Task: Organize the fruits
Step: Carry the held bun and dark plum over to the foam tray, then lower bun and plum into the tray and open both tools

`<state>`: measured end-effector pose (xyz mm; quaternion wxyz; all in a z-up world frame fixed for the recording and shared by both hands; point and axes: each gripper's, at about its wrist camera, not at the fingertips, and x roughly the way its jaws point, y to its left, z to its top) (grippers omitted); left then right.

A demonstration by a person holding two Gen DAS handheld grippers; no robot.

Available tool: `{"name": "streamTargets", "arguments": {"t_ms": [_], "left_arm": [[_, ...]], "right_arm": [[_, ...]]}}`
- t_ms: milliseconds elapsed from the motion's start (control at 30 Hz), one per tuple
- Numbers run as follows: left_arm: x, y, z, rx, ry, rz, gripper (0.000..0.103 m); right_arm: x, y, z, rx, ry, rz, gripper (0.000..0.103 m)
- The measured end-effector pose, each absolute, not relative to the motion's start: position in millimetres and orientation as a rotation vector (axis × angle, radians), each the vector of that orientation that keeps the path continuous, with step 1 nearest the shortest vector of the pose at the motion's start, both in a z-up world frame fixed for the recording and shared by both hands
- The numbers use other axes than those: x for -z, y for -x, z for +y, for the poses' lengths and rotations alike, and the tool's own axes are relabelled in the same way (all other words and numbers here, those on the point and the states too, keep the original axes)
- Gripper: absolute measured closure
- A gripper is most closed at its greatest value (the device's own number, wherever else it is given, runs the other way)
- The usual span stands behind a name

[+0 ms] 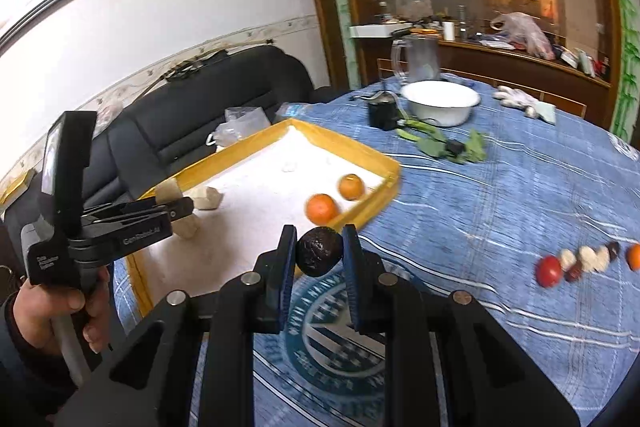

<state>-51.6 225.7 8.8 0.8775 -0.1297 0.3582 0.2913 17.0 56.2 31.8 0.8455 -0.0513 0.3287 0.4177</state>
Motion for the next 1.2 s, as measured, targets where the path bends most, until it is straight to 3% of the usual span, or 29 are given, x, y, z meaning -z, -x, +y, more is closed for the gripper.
{"name": "streamTargets", "arguments": {"t_ms": [533, 1200], "left_arm": [[-2.3, 38.4, 260.3, -0.665, 0.282, 0.776, 0.061], [10.4, 38.5, 282.0, -0.719, 0.324, 0.817, 0.061]], "right_arm": [[-6.5, -26.5, 141.6, -0.98, 0.192, 0.759, 0.078], [21.3, -42.6, 163.6, -0.973, 0.235, 0.828, 0.078]]}}
